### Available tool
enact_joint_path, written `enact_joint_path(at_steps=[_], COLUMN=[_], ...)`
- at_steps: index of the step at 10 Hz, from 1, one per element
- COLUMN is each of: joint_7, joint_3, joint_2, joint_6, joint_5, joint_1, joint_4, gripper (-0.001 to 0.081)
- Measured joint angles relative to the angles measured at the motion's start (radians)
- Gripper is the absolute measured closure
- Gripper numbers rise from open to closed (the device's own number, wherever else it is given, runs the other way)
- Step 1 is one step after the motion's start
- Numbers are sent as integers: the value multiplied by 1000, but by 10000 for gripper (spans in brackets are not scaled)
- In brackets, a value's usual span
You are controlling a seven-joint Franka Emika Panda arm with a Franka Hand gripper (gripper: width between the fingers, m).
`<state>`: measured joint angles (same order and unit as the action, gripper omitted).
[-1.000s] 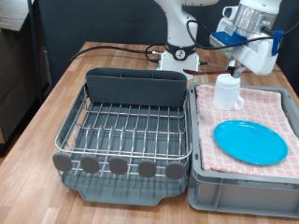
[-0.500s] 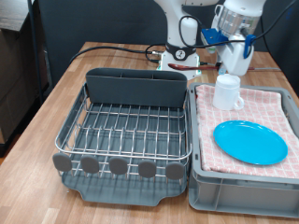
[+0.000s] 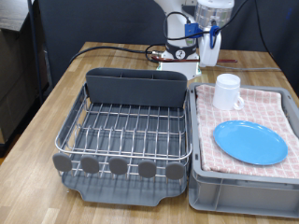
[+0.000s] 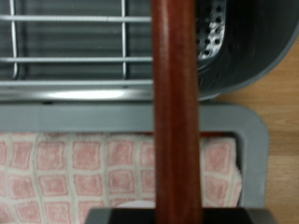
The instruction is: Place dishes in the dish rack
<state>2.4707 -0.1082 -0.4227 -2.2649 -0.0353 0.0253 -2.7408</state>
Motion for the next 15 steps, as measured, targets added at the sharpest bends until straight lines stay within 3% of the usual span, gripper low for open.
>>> enact_joint_path(at_steps=[1,4,7,9,13,15], joint_7=[-22,-27,-57,-125,-333,-395], joint_3=[13,26,73,126,272,308], joint_2=[-48,-42,-55,-67,-66,-59], joint_6=[-9,-1,23,14,12,19], joint_5=[-1,18,19,50,205,233], joint_1=[0,0,0,5,21,26], joint_4=[-32,-31,-34,-48,-77,-81], gripper=[718,718,718,718,718,718])
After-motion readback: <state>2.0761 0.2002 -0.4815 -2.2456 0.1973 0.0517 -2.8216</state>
